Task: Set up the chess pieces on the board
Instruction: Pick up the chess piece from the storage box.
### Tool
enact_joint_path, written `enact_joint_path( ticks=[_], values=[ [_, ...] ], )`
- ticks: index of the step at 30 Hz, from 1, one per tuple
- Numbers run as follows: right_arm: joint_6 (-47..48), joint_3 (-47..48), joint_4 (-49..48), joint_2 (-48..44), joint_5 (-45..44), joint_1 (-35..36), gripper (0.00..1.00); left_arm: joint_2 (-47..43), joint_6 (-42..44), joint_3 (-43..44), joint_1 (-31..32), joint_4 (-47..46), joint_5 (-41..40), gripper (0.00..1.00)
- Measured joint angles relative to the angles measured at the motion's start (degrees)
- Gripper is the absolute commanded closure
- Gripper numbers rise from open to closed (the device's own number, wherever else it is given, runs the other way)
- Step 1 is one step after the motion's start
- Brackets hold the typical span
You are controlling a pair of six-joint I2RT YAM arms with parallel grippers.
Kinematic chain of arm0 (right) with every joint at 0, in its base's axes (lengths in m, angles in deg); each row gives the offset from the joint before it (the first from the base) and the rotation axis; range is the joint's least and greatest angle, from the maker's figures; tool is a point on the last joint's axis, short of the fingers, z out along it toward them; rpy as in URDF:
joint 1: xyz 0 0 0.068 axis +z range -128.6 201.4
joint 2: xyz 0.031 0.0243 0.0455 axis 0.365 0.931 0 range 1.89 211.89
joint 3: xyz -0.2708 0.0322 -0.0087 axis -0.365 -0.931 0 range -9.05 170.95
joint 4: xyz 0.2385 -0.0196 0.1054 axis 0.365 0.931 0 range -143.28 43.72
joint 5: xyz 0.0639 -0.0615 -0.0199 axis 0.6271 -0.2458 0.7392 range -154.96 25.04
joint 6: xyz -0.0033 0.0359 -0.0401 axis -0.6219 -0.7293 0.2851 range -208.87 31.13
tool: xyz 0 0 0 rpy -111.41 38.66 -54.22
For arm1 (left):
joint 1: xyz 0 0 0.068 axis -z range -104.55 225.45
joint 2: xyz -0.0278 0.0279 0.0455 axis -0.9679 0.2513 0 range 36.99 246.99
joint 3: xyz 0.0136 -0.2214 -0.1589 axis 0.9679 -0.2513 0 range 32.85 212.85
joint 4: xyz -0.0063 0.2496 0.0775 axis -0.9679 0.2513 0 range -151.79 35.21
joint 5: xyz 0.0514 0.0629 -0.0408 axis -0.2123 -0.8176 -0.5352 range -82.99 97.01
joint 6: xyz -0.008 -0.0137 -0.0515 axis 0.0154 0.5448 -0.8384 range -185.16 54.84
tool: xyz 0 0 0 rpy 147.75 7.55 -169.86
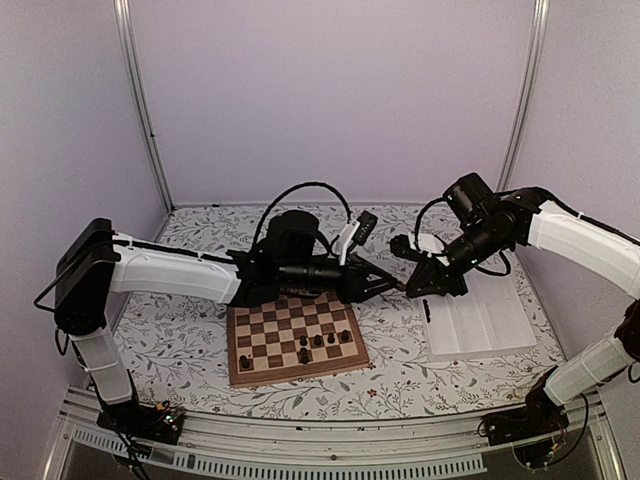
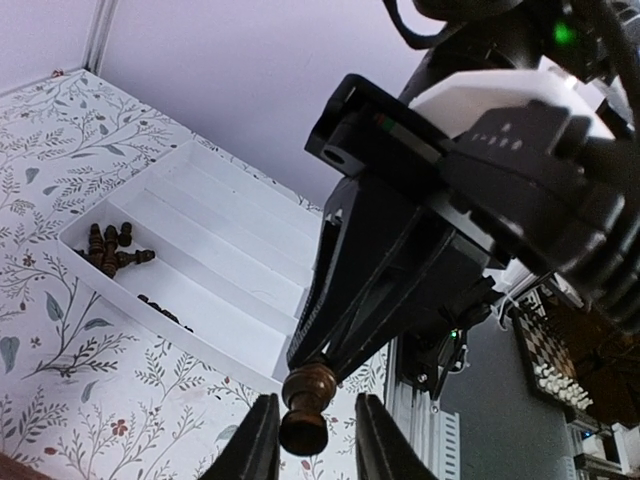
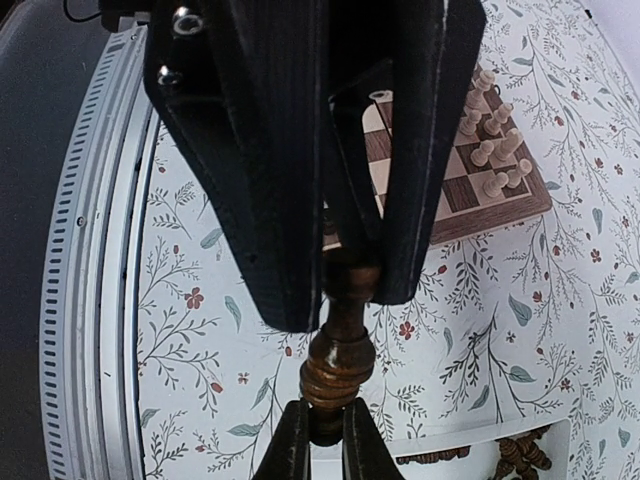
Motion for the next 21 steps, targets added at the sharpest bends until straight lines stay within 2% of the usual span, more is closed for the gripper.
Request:
enact_joint_path(
  ticks=[5, 10, 16, 21],
  values=[
    [-0.1, 0.0, 0.0, 0.0, 0.0, 0.0, 0.93, 0.0, -0.2, 0.4, 0.0, 0.0, -0.1, 0.88],
    [-0.2, -2.5, -2.9, -0.3, -0.5, 0.0, 0.94, -0.4, 1.4, 0.4, 0.0, 1.4, -1.4, 0.92],
    [-0.9, -12.6, -7.5, -0.4, -1.2, -0.9, 0.95, -6.1, 6.2, 0.4, -0.1, 10.0, -5.8, 0.93],
    [-1.6, -17.0, -11.4, -0.4, 0.3, -4.9, 0.95, -11.2, 10.7, 0.0, -0.1, 19.1, -9.2, 0.93]
  ],
)
